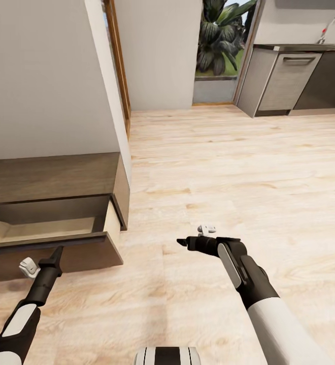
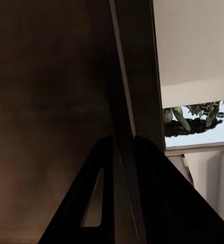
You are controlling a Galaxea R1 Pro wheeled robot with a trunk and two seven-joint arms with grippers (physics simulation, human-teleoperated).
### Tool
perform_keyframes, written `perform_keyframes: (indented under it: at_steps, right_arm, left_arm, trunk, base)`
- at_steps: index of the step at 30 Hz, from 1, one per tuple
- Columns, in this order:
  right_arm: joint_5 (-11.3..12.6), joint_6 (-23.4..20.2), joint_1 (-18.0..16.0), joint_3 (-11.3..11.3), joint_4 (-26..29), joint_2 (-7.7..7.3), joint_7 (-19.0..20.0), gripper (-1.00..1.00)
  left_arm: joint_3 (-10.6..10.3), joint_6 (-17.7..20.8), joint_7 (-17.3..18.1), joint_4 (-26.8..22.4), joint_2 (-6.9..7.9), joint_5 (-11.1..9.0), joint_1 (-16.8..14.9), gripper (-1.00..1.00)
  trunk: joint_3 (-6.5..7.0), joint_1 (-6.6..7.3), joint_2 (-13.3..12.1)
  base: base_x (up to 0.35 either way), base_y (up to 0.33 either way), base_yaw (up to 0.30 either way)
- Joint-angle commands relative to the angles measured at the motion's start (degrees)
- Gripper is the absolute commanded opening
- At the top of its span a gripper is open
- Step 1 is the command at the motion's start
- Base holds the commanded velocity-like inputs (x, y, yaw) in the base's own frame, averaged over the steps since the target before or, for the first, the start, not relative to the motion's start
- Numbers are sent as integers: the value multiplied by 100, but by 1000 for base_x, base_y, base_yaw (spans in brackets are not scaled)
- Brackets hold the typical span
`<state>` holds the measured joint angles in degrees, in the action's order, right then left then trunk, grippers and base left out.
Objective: Place each of the two pumpkins and all three candles from the living room inside a cabinet in the living room (use any cabinet), then make sure every cabinet is closed, and position the cauldron so it is next to a table in the living room.
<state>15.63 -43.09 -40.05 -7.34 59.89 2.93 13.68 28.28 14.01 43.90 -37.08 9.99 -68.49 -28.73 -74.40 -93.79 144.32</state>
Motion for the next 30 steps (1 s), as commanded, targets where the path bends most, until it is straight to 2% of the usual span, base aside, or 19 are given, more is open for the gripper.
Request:
perform_keyframes:
  at_steps: [1, 30]
  right_arm:
    - [-16, -24, 0, 5, 3, 2, 21, 100]
    - [-16, -23, 15, -4, 2, 2, 21, 100]
  left_arm:
    - [222, 22, -189, 87, 3, -68, -1, -100]
    - [222, 22, -189, 87, 3, -68, -1, -100]
  trunk:
    - [-5, 0, 1]
    - [-5, 0, 1]
  base:
    - [0, 0, 0]
    - [-21, 0, 0]
